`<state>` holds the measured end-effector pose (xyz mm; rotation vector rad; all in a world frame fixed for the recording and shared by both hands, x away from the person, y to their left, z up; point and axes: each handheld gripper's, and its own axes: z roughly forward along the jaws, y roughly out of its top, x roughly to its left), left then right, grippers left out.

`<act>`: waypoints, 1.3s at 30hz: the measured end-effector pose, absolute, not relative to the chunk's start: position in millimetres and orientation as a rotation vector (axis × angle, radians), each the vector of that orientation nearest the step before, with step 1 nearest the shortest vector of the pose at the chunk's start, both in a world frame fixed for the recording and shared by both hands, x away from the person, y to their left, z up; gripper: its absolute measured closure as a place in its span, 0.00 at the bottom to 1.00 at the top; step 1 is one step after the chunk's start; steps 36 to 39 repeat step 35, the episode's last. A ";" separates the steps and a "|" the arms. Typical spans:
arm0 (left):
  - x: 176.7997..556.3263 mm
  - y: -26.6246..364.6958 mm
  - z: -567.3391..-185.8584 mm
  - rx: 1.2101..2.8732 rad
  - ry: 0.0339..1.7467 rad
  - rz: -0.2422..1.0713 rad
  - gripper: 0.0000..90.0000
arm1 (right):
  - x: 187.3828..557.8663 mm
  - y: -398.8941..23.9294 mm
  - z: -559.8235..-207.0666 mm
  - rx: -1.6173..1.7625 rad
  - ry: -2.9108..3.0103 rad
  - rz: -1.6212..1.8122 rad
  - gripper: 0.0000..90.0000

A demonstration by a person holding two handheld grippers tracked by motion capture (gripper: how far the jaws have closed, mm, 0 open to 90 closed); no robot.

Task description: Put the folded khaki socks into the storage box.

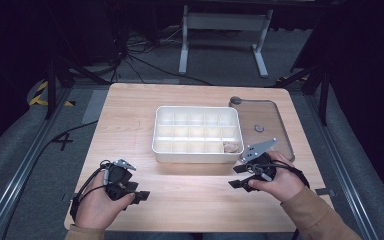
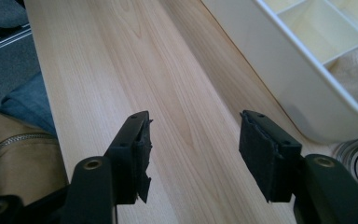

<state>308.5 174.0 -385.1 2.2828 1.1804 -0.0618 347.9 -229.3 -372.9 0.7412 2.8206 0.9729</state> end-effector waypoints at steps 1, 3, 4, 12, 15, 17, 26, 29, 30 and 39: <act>308.7 173.6 -385.6 2.288 1.186 -0.059 0.50 | 346.5 -230.6 -375.5 0.737 2.815 0.970 0.48; 308.9 173.4 -386.1 2.292 1.183 -0.056 0.49 | 342.7 -232.8 -381.4 0.737 2.802 0.983 0.46; 308.9 173.2 -386.2 2.291 1.183 -0.056 0.49 | 340.8 -233.3 -384.0 0.737 2.805 0.988 0.46; 307.9 172.7 -385.2 2.294 1.182 -0.057 0.49 | 328.4 -231.5 -409.5 0.734 2.825 1.005 0.45; 307.9 172.2 -385.2 2.297 1.179 -0.053 0.48 | 326.5 -231.0 -420.5 0.738 2.821 1.005 0.45; 308.0 172.0 -385.4 2.300 1.173 -0.049 0.48 | 325.8 -230.8 -425.8 0.740 2.815 1.002 0.45; 310.2 168.4 -391.2 2.358 1.140 -0.074 0.44 | 320.5 -230.8 -446.0 0.732 2.758 1.019 0.45; 311.3 167.6 -393.0 2.359 1.147 -0.080 0.43 | 318.0 -230.5 -449.4 0.714 2.740 1.012 0.46; 311.9 167.4 -393.7 2.358 1.145 -0.077 0.42 | 316.8 -230.1 -450.5 0.702 2.733 1.007 0.46; 313.2 166.3 -395.9 2.364 1.138 -0.073 0.40 | 312.1 -227.9 -456.2 0.684 2.745 0.999 0.45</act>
